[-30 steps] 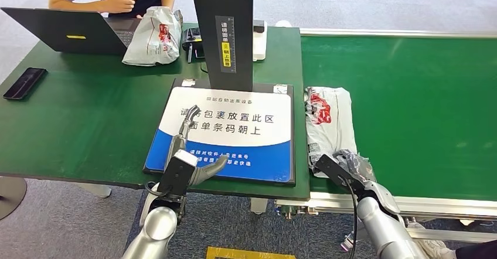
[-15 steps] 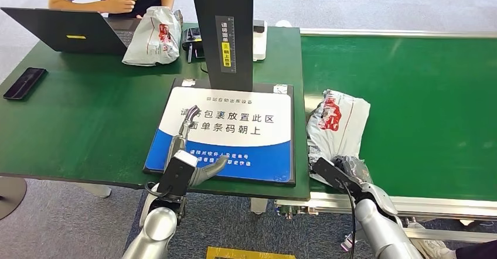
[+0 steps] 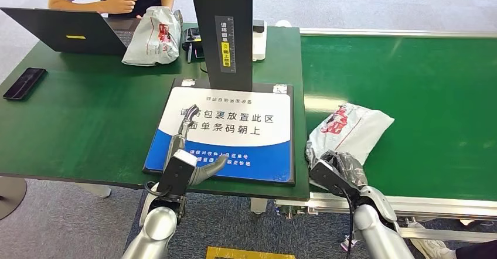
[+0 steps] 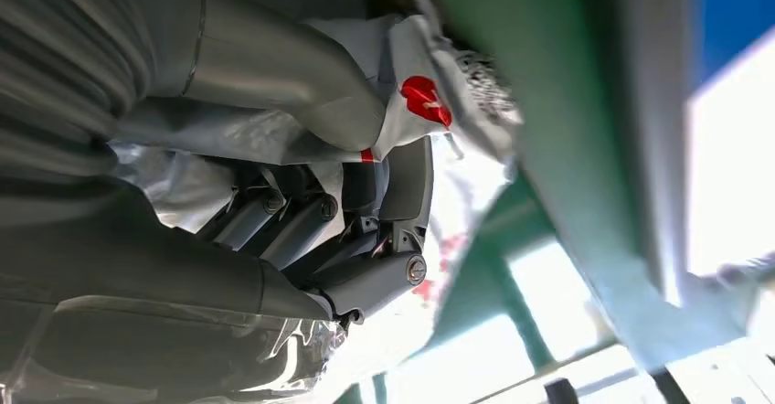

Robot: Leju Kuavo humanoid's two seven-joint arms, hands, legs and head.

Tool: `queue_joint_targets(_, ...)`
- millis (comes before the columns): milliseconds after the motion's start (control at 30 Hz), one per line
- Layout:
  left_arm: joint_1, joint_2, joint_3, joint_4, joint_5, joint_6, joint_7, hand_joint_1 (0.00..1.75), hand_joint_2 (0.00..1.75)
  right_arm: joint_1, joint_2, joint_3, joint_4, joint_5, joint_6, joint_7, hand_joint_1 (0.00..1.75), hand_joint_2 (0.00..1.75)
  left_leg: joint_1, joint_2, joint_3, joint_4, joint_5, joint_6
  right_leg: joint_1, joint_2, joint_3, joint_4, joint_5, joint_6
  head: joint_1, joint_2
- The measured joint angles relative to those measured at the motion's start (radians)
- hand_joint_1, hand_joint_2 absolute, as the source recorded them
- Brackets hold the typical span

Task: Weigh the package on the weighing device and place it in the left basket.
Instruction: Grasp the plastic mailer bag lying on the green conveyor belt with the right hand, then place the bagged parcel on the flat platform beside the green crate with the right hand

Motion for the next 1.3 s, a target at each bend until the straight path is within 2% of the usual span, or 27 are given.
queue_joint_targets(167,0.002,0.0,0.0,0.0,0.0,0.008,-0.001,0.0,1.75,0.072,0.0,0.013,-0.195,-0.058,0.011,-0.025,1.75,1.75,0.0,0.0,0.0,0.0,0.0,0.0,0.0,0.0,0.0,0.0,0.0,0.0,0.0,0.0)
queue_joint_targets(300,0.002,0.0,0.0,0.0,0.0,0.009,-0.001,0.0,1.75,0.098,0.0,0.018,-0.282,-0.067,0.013,-0.029,1.75,1.75,0.0,0.0,0.0,0.0,0.0,0.0,0.0,0.0,0.0,0.0,0.0,0.0,0.0,0.0)
queue_joint_targets(867,0.013,0.0,0.0,-0.003,-0.002,0.009,-0.002,0.0,1.75,0.123,0.003,0.023,-0.429,-0.079,0.008,-0.04,1.75,1.75,0.0,0.0,0.0,0.0,0.0,0.0,0.0,0.0,0.0,0.0,0.0,0.0,0.0,0.0)
queue_joint_targets(1000,0.013,-0.001,0.0,-0.003,-0.006,0.009,-0.007,0.0,1.75,0.101,0.004,0.012,-0.475,-0.081,-0.001,-0.034,1.75,1.75,0.0,0.0,0.0,0.0,0.0,0.0,0.0,0.0,0.0,0.0,0.0,0.0,0.0,0.0)
queue_joint_targets(1200,-0.022,-0.006,0.0,0.018,0.025,0.017,-0.031,0.0,1.75,-0.021,-0.031,0.004,-0.476,-0.123,-0.007,-0.02,1.75,1.75,0.0,0.0,0.0,0.001,0.001,0.002,-0.001,0.0,0.0,0.0,0.001,0.002,0.0,0.0)
queue_joint_targets(1300,-0.032,-0.006,-0.001,0.029,0.033,0.021,-0.036,0.0,1.75,-0.052,-0.042,0.004,-0.473,-0.129,-0.008,-0.013,1.75,1.75,0.0,0.0,0.0,0.001,0.001,0.002,-0.001,0.0,0.0,0.0,0.001,0.002,0.0,0.0)
